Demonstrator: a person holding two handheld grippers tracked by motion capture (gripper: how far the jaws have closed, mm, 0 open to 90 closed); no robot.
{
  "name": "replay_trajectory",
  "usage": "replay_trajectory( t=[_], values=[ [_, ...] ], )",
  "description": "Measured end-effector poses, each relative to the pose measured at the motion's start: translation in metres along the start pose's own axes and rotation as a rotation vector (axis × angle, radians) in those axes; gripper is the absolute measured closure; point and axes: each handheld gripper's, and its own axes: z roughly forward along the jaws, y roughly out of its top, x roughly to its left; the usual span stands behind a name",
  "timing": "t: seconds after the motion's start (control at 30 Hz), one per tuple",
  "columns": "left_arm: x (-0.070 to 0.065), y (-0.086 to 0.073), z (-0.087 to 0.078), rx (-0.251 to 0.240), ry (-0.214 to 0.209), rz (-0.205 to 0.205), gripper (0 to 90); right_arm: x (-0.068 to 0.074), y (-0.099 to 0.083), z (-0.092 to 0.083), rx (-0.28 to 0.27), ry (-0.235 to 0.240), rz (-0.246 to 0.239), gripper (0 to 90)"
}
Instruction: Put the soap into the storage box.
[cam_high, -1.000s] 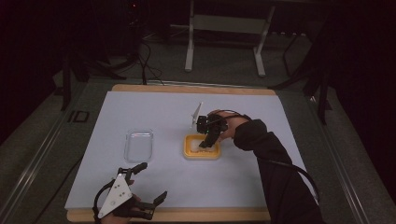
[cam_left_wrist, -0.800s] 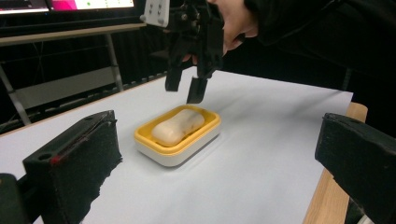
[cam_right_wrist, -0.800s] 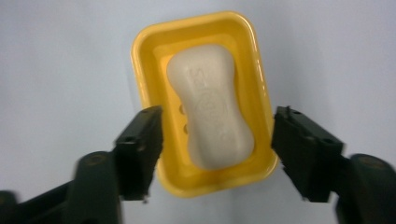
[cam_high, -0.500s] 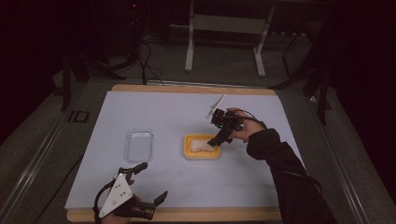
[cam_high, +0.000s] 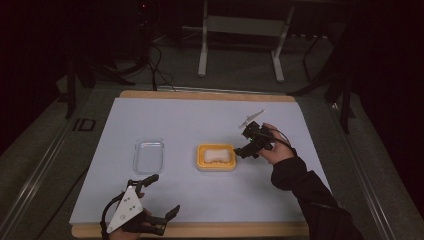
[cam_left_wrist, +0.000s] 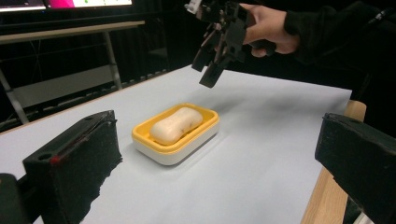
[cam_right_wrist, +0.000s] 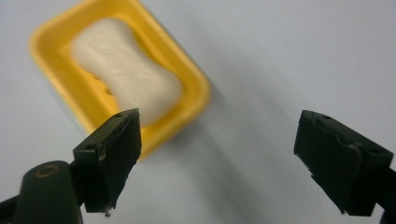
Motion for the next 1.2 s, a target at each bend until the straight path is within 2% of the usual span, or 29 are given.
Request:
replay_trajectory(
  t=[0.07,0.13,0.33,0.5,0.57,0.63,0.83,0.9,1.03,1.2],
  values=[
    [0.0,0.0,0.0,0.002,-0.001,0.001,0.1,-0.001,-0.008,-0.001,-0.034,-0.014,0.029,14.7],
    [0.0,0.0,0.0,0.002,-0.001,0.001,0.1,-0.001,-0.015,-0.002,-0.042,-0.019,0.051,14.4],
    [0.0,0.0,0.001,0.006,-0.004,0.001,0.1,0.003,-0.033,-0.005,-0.068,-0.067,0.055,13.4],
    [-0.001,0.0,0.001,0.008,-0.005,0.003,0.1,0.007,-0.047,-0.011,-0.109,-0.12,0.083,13.8],
    [-0.001,0.0,0.001,0.008,-0.006,0.003,0.1,0.009,-0.052,-0.012,-0.107,-0.121,0.086,13.9],
    [-0.001,0.0,0.001,0.008,-0.005,0.002,0.1,0.011,-0.057,-0.013,-0.113,-0.144,0.088,13.8],
    [-0.001,0.0,0.001,0.009,-0.007,0.005,0.1,0.017,-0.073,-0.014,-0.117,-0.159,0.098,13.5],
    [-0.001,0.0,0.001,0.011,-0.007,0.008,0.1,0.019,-0.078,-0.014,-0.127,-0.144,0.112,13.2],
    [-0.001,0.0,0.001,0.011,-0.009,0.007,0.1,0.024,-0.088,-0.02,-0.154,-0.165,0.086,13.0],
    [-0.002,0.0,0.001,0.013,-0.013,0.008,0.1,0.03,-0.099,-0.024,-0.167,-0.163,0.098,12.8]
  ],
)
